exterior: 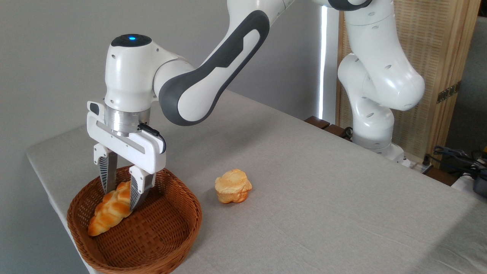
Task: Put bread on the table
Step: 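Close the gripper on the braided roll in the basket, then lift the braided roll out of the basket toward the round bun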
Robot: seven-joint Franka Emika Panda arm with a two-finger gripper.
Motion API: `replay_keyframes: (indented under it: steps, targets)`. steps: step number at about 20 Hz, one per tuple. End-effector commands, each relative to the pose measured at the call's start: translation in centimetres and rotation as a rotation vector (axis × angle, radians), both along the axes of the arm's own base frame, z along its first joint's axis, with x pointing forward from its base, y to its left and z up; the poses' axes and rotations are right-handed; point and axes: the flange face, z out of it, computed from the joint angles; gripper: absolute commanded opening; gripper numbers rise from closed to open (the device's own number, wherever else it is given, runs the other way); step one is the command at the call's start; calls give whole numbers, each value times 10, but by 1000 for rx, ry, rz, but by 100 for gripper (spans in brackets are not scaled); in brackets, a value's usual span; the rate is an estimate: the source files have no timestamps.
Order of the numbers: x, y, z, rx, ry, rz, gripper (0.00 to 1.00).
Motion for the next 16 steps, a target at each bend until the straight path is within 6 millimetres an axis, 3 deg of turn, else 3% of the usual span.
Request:
replay_keyframes:
  steps: [1,5,11,14,16]
  targets:
    - [3,0,2,7,-20,-7,39]
    - [3,4,13,2,-36,5,40]
    - [-10,21,67,3,-63,25,41]
    - [-24,41,97,22,-32,36,41]
    - [-37,43,114,29,-2,31,41]
